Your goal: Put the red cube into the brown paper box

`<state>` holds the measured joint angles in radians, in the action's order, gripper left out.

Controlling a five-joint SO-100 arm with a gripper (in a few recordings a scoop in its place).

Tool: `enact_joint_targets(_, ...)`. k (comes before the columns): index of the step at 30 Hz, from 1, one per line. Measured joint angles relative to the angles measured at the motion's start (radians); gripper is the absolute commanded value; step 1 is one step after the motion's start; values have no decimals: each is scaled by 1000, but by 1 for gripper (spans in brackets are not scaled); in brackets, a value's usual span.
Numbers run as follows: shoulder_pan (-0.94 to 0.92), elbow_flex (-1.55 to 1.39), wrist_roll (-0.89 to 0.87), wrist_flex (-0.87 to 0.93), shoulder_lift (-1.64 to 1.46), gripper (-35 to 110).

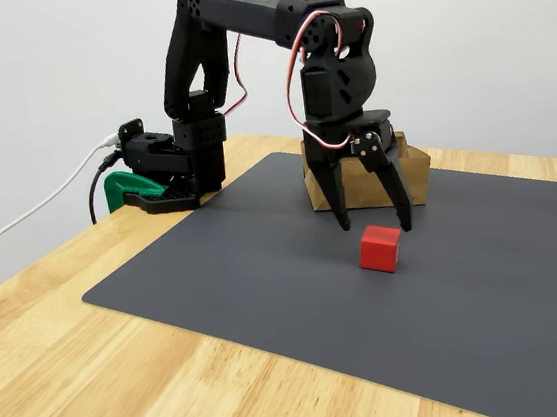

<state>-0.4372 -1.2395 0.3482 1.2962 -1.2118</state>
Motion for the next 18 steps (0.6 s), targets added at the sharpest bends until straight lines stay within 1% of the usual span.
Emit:
enact_joint_targets(7, 43, 3, -29, -18, 51, 30)
enact_joint_targets(18, 35, 69, -46, 5, 156, 26)
